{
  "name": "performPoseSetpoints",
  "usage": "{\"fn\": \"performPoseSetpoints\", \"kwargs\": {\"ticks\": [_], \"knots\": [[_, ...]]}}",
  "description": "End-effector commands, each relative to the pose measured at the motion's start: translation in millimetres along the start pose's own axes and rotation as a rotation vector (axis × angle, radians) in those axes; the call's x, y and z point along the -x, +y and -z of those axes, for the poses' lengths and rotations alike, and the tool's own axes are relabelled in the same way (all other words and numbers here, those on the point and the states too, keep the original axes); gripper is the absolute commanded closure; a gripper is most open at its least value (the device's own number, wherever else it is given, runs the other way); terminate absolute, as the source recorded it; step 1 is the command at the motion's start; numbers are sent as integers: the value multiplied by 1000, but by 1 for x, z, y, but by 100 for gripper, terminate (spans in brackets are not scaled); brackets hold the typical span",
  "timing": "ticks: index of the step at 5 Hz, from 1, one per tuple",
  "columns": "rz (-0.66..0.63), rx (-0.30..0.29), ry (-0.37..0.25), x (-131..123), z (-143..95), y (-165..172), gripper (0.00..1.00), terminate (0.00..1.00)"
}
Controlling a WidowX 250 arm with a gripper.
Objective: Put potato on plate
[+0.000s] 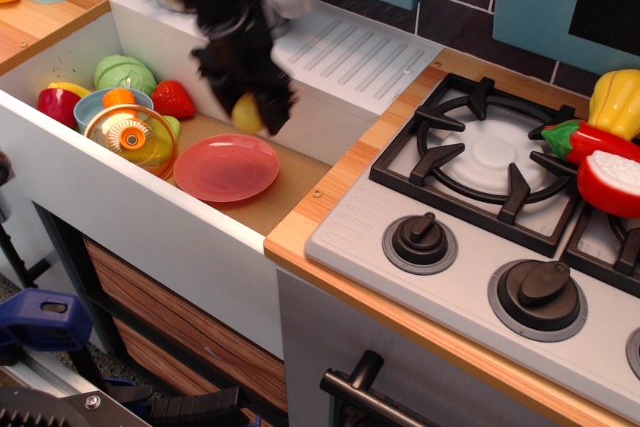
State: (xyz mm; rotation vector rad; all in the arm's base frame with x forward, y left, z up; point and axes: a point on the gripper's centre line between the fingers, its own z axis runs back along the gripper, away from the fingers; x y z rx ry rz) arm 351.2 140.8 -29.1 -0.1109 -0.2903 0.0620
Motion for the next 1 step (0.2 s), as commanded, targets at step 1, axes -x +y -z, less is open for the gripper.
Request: {"fn": "performPoseSetpoints", "kwargs": {"ticks": [1], "knots": [[-15,5,-51,-2,12,19,100,100]]}}
